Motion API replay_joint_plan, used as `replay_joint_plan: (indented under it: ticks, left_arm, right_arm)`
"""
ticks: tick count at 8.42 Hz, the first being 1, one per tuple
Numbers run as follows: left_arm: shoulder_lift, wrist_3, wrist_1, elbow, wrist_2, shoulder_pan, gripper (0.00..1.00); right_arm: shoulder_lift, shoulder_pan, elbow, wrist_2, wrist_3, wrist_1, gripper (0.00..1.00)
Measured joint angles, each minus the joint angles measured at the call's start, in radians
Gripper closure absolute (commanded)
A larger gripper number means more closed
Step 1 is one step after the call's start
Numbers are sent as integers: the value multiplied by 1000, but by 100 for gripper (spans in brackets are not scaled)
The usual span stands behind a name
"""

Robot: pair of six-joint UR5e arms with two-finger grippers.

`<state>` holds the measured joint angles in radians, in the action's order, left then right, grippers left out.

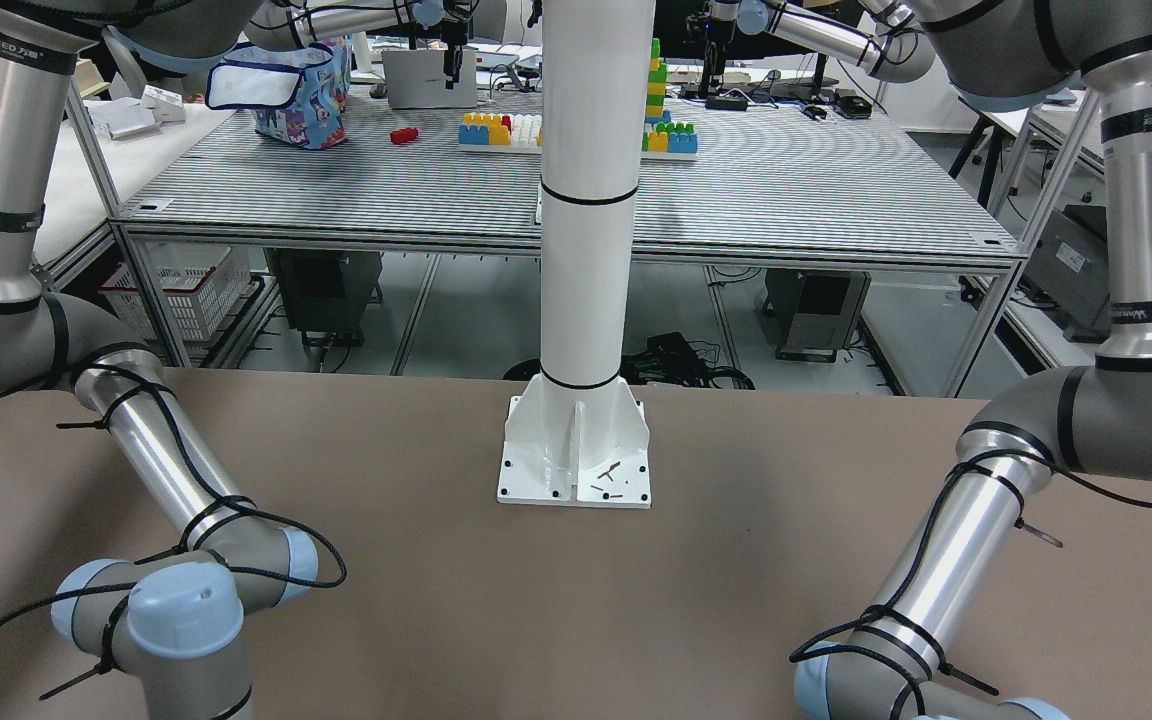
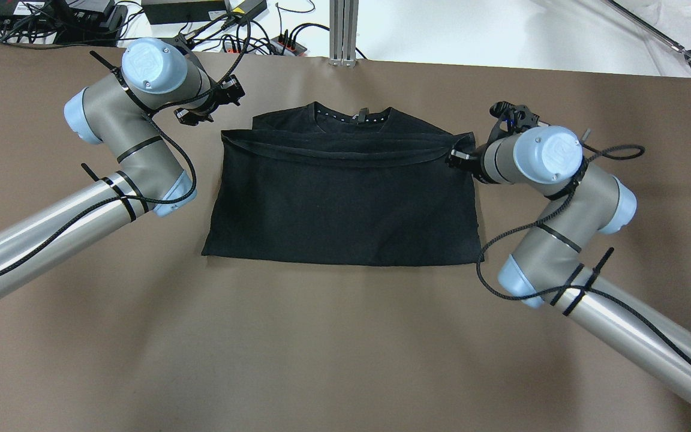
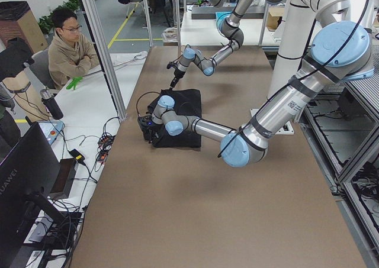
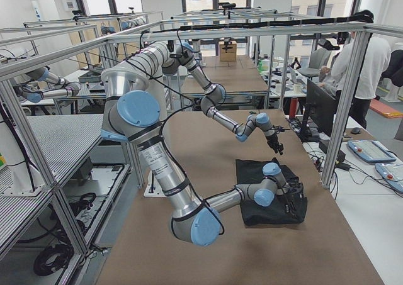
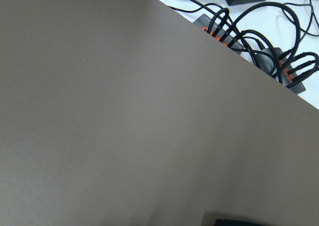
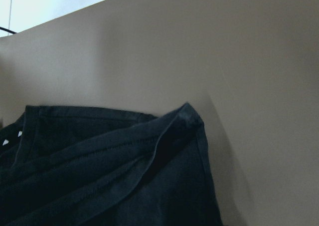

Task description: Fold clothes

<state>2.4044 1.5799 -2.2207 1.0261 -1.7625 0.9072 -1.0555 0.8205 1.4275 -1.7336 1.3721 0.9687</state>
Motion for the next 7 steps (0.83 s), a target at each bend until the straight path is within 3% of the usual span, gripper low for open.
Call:
replay_joint_plan:
  ticks: [4, 7]
  left_arm:
    - [4, 7, -2, 4, 7, -1, 12]
    - [6, 13, -3, 6, 10, -3, 11]
  right_arm:
    - [-211, -113, 229, 0, 60, -13, 36]
    - [-262, -169, 257, 11, 90, -13, 36]
